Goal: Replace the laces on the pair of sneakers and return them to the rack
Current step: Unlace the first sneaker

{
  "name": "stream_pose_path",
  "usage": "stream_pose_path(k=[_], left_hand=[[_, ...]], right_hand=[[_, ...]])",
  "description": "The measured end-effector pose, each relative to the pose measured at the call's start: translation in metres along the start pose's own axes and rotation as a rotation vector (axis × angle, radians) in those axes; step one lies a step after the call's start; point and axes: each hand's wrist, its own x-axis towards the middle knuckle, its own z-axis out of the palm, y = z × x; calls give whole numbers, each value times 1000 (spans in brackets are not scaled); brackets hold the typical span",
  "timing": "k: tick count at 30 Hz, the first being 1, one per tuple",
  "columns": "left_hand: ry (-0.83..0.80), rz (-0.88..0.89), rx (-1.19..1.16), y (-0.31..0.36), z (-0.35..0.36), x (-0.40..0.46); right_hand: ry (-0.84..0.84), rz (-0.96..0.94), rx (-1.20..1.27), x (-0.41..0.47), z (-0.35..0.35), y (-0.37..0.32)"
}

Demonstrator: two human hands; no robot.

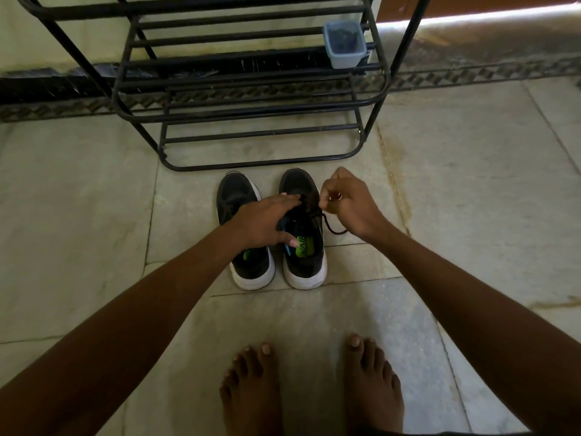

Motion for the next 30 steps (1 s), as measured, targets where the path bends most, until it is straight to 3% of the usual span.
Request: stream_pose_path(k=[8,10,11,15,21,26,30], left_hand=[[23,12,-21,-2,4,-1],[17,12,-26,-4,5,0],[17,12,-38,-4,5,0],[52,7,-167,-3,2,-1],[308,90,-286,11,2,3],[339,61,-173,32,-1,5],[347,33,-22,48,6,7]], right_hand=[[335,452,775,-25,6,9],[362,509,998,-25,-2,11],[360,511,995,-23,-8,12],[307,556,567,-18,-12,22],[251,670,-70,-34,29,42],[387,252,-264,-55,50,35],[201,4,-361,-54,57,33]])
